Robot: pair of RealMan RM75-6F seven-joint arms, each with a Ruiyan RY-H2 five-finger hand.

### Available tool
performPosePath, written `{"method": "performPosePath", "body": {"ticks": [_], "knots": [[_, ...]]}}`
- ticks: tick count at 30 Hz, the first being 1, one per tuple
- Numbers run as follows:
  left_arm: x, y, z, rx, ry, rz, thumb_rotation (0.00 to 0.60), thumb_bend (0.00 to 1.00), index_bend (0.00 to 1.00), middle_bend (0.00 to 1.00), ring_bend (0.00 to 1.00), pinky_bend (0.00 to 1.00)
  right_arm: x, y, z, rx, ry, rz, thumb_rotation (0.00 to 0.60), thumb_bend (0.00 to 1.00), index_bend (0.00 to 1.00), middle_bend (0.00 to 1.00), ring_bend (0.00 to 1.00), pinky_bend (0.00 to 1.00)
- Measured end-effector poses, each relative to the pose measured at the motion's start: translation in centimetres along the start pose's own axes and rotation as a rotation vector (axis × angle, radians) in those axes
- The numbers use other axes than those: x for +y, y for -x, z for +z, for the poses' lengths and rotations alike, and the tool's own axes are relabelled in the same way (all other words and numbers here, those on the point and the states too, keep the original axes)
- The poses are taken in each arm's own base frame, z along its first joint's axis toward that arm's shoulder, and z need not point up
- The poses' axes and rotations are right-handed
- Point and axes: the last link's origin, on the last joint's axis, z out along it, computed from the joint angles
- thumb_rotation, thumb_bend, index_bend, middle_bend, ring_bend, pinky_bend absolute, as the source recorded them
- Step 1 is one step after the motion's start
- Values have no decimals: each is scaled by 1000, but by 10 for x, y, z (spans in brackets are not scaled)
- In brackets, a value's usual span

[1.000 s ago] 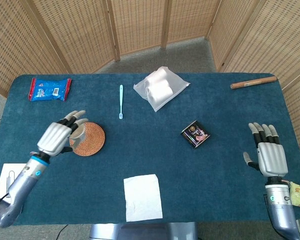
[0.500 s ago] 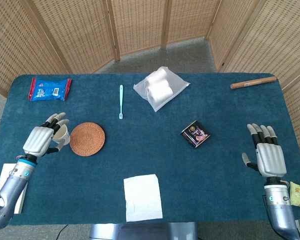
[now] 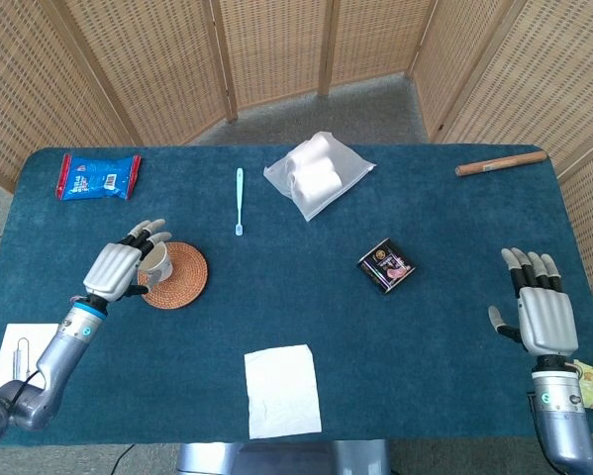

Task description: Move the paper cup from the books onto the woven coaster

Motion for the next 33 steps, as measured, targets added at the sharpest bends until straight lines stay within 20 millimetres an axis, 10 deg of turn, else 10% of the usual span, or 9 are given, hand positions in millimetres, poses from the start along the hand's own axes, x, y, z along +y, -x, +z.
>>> {"method": "performPosePath", "body": {"ticks": [33], "knots": [[18,-7,-8,-88,70,-29,554,476,0,0,0,0,0,-3,-2,10,-6,23,600,388,0,0,0,0]]}}
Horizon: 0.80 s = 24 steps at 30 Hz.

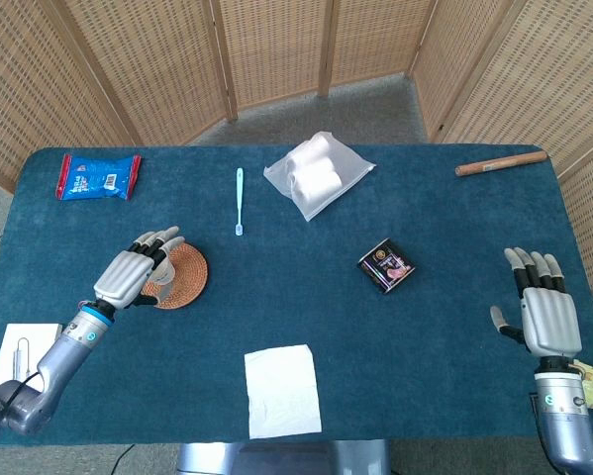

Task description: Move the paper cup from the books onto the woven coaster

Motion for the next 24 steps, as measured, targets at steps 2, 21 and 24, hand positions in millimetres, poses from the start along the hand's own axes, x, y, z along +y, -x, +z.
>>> {"method": "performPosePath", "body": {"ticks": [2,21,24], "knots": [[4,-6,-3,5,17,-8,555,476,0,0,0,0,0,0,0,1,0,0,600,387,0,0,0,0],[-22,-101,-152,288,-185,-45,541,476,0,0,0,0,5,-7,-9,57,-3,-89,600,392,0,0,0,0],[-33,-95,-185,280,-267,-23,541,476,0,0,0,0,4,-6,-17,66,-13,-111,600,393,0,0,0,0]]}}
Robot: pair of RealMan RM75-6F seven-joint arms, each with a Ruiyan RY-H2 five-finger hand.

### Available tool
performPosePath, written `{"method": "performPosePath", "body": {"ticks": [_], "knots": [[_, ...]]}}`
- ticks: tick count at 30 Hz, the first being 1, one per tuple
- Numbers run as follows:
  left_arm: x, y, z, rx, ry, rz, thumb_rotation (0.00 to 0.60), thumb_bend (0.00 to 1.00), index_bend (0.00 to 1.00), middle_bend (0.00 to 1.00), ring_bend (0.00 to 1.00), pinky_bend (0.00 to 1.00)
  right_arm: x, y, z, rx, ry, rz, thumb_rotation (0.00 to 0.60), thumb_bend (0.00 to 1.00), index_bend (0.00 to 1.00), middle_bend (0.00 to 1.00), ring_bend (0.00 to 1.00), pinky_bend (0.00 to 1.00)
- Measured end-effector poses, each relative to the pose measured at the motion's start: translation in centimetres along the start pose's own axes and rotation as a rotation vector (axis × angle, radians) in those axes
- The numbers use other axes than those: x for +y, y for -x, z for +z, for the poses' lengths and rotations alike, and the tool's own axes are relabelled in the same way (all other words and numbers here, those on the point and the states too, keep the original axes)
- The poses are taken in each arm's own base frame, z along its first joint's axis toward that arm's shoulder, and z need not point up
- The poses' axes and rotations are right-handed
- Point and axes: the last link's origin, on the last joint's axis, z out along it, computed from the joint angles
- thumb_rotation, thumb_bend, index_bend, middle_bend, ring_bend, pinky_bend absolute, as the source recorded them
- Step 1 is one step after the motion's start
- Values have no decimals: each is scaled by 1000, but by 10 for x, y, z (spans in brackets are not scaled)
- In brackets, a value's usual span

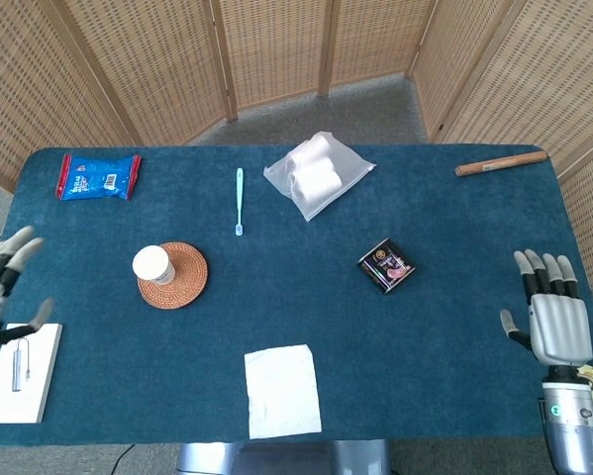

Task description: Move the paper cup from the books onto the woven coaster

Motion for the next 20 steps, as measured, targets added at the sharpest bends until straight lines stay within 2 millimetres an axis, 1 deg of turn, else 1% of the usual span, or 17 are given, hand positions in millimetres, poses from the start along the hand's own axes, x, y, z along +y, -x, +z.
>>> {"method": "performPosePath", "body": {"ticks": [6,10,12,14,20], "knots": [[-28,-6,-56,10,-116,34,545,477,0,0,0,0,3,-2,-21,26,2,-23,600,396,0,0,0,0],[-41,-10,-85,32,-159,23,547,477,0,0,0,0,6,-1,-34,21,5,-22,600,397,0,0,0,0],[-46,-10,-93,38,-172,11,549,477,0,0,0,0,7,-1,-37,16,8,-19,600,396,0,0,0,0],[-49,-9,-97,39,-177,1,551,477,0,0,0,0,7,-2,-38,15,8,-15,600,397,0,0,0,0],[-45,-10,-95,56,-153,-1,547,477,0,0,0,0,7,-4,-39,20,1,-5,600,395,0,0,0,0]]}}
